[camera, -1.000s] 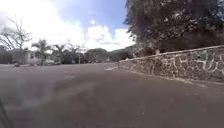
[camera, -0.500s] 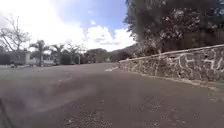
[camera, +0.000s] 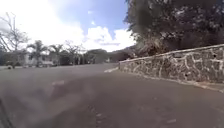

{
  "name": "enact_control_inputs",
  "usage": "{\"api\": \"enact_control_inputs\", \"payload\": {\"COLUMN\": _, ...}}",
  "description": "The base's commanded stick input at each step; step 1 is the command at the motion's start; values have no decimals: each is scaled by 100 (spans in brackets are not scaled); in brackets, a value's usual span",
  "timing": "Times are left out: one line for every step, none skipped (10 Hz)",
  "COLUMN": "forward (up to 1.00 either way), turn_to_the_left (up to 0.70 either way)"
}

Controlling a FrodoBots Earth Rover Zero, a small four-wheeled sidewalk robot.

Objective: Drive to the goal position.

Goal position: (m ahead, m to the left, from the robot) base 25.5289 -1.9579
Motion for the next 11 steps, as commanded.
{"api": "enact_control_inputs", "payload": {"forward": 70, "turn_to_the_left": 0}}
{"api": "enact_control_inputs", "payload": {"forward": 70, "turn_to_the_left": 0}}
{"api": "enact_control_inputs", "payload": {"forward": 70, "turn_to_the_left": 0}}
{"api": "enact_control_inputs", "payload": {"forward": 70, "turn_to_the_left": 0}}
{"api": "enact_control_inputs", "payload": {"forward": 70, "turn_to_the_left": 0}}
{"api": "enact_control_inputs", "payload": {"forward": 70, "turn_to_the_left": 0}}
{"api": "enact_control_inputs", "payload": {"forward": 70, "turn_to_the_left": 0}}
{"api": "enact_control_inputs", "payload": {"forward": 70, "turn_to_the_left": 0}}
{"api": "enact_control_inputs", "payload": {"forward": 70, "turn_to_the_left": 0}}
{"api": "enact_control_inputs", "payload": {"forward": 70, "turn_to_the_left": 0}}
{"api": "enact_control_inputs", "payload": {"forward": 70, "turn_to_the_left": 0}}
